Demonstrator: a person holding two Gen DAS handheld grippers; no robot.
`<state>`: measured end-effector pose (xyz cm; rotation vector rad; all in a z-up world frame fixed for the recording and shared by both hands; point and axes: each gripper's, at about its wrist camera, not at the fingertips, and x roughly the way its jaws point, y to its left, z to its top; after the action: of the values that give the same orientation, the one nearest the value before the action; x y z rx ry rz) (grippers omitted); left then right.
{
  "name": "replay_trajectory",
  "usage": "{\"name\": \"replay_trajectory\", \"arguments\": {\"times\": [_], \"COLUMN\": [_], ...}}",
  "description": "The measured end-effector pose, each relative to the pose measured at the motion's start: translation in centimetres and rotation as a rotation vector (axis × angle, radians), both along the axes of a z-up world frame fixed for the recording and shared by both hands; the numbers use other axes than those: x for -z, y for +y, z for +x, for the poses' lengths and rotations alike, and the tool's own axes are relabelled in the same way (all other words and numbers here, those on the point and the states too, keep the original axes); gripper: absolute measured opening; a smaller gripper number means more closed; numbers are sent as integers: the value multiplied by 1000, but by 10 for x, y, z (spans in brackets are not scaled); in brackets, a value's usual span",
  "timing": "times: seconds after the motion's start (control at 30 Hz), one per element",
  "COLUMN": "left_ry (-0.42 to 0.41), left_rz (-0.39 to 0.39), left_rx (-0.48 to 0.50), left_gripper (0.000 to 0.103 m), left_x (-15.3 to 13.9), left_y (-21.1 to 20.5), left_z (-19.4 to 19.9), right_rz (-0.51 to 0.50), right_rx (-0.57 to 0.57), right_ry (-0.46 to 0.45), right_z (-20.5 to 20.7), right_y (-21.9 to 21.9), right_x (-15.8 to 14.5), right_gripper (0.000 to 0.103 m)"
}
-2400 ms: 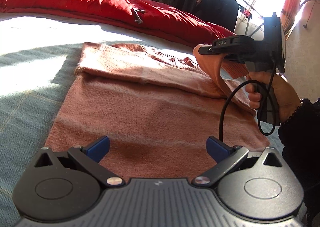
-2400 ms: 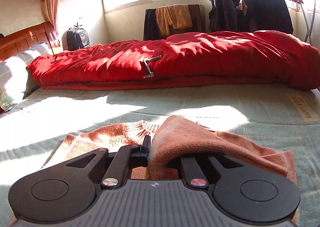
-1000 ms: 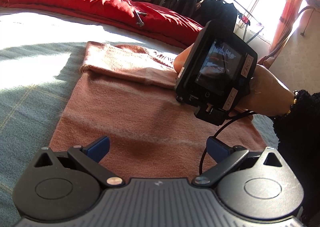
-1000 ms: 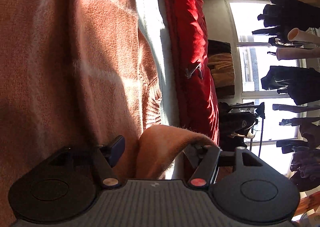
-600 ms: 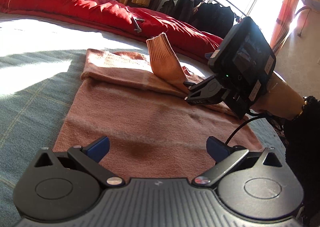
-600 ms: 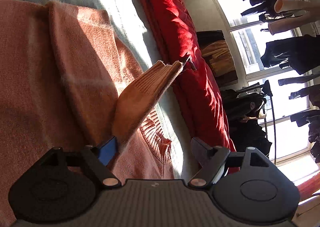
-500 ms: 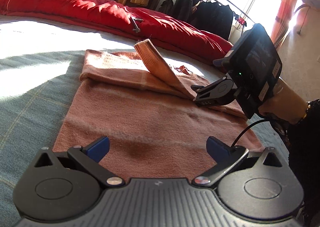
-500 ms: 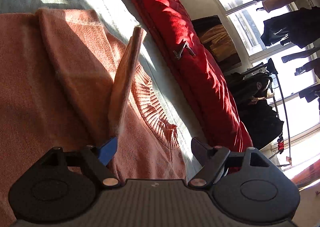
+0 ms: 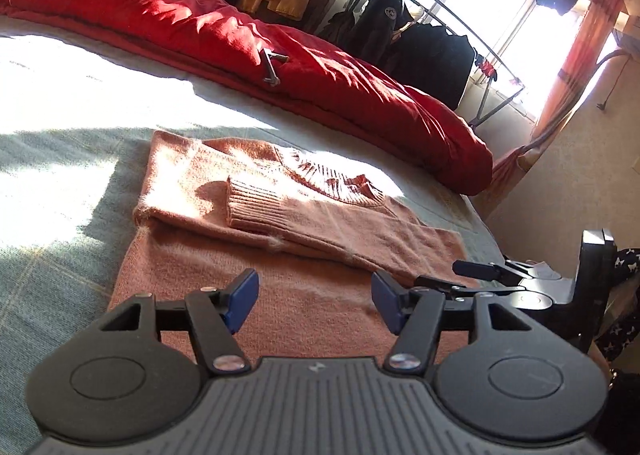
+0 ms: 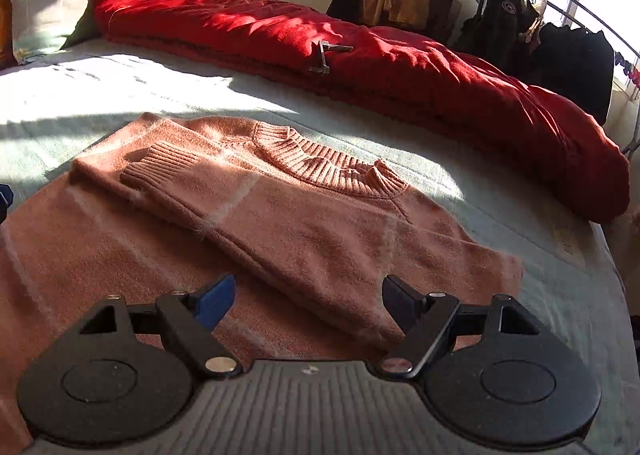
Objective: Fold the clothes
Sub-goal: 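Close the left gripper on the ribbed cuff of the folded sleeve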
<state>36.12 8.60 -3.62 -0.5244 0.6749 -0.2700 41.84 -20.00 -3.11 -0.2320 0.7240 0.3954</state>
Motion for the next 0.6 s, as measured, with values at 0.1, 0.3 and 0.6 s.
{"name": "replay_trajectory", "arguments": {"times": [0.1, 0.3, 0.6], "left_ry": [29, 89, 226], "left_rz": [-111, -117, 4], "left_rx": [-12, -106, -121], "left_gripper": [56, 55, 55], "left_x": [5, 20, 55], "left_y": [6, 15, 23], "left_z": [33, 95, 150], "right_rz": [206, 377, 444], "right_rx": [44, 89, 135], "right_ry": [63, 117, 172], "right_z": [-2, -17, -37], "right_y": [-25, -58, -76], "right_x": [-1, 7, 44], "right_gripper": [84, 84, 86]}}
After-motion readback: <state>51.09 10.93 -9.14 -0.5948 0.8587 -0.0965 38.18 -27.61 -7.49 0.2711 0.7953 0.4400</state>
